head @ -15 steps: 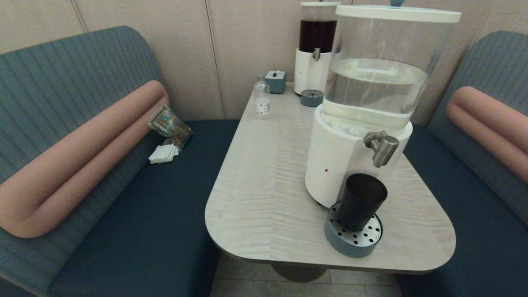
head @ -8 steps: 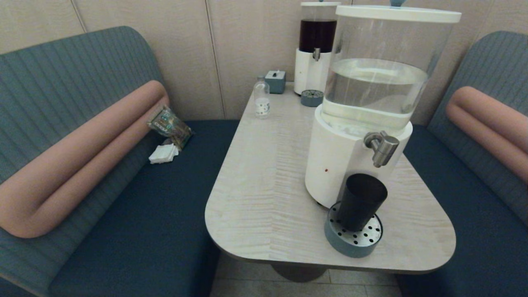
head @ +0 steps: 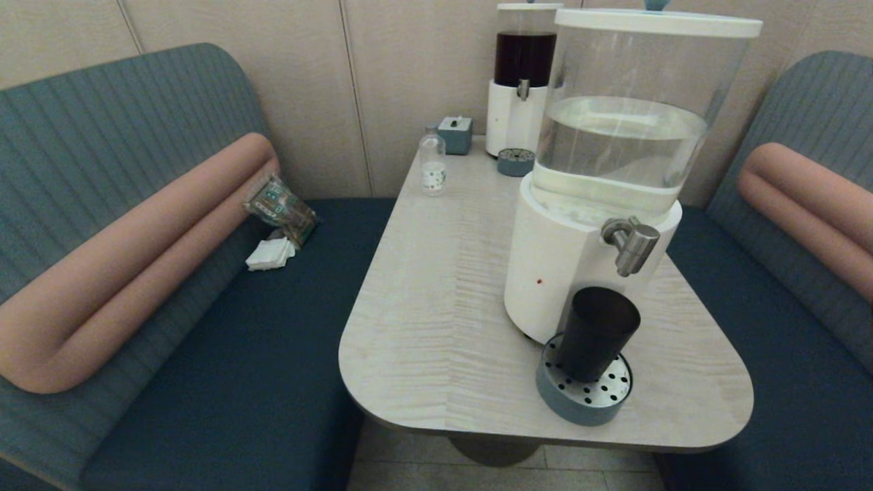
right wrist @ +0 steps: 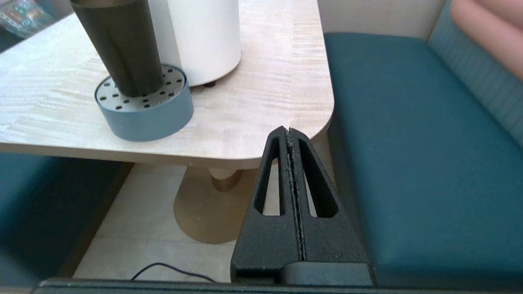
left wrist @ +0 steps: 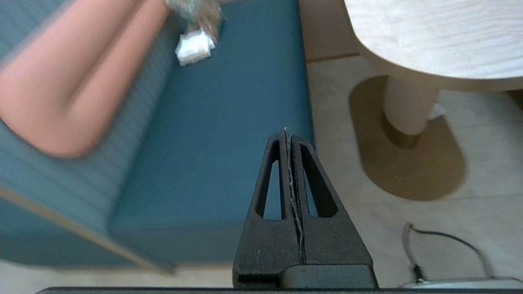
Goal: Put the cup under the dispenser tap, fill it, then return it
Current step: Turn on the faucet
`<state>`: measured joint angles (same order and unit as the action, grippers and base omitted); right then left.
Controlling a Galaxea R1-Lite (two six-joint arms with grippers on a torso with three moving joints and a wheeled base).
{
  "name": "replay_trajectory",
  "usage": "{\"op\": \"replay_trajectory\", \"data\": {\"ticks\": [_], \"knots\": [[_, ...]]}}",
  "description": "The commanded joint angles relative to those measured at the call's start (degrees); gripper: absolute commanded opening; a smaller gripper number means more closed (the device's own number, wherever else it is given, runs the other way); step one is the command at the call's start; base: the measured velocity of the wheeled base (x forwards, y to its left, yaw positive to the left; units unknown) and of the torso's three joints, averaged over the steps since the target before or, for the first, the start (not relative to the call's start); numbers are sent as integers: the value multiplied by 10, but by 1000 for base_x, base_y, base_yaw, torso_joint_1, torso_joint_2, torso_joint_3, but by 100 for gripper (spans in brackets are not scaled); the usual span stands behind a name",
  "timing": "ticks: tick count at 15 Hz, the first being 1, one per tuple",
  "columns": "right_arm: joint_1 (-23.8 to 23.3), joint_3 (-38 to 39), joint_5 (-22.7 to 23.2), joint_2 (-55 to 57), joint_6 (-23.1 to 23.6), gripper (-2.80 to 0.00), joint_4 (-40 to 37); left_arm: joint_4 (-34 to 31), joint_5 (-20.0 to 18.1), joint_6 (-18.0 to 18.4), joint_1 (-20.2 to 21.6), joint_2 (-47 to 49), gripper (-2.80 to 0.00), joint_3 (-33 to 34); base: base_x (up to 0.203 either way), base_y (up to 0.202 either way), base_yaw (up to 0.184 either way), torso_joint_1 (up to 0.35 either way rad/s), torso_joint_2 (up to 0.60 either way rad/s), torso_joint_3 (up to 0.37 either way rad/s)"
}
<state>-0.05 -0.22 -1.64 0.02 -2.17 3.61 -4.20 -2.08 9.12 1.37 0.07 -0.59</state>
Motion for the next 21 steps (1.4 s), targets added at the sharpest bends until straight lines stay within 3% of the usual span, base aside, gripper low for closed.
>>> {"op": "replay_trajectory", "data": {"ticks": [1, 4, 11, 14, 16, 18, 21], "knots": [[0, -29, 0, 2, -1, -280, -4, -7, -1, -7, 0, 1, -280, -3, 0, 0, 0, 0, 0, 0], [2, -184, 6, 81, -22, -280, -57, 6, 4, -13, 0, 1, -280, 1, 0, 0, 0, 0, 0, 0], [36, -520, 27, 535, -75, -280, -125, 9, 4, -14, 0, 1, -280, 2, 0, 0, 0, 0, 0, 0], [45, -690, 51, 666, -78, -280, -248, 9, 4, -14, 0, 1, -280, 2, 0, 0, 0, 0, 0, 0], [44, -805, 95, 750, -81, -280, -365, 9, 4, -14, 0, 1, -280, 2, 0, 0, 0, 0, 0, 0], [40, -861, 138, 816, -82, -280, -422, 9, 4, -14, 0, 1, -280, 2, 0, 0, 0, 0, 0, 0], [38, -874, 199, 865, -79, -280, -435, 9, 4, -14, 0, 1, -280, 2, 0, 0, 0, 0, 0, 0]]}}
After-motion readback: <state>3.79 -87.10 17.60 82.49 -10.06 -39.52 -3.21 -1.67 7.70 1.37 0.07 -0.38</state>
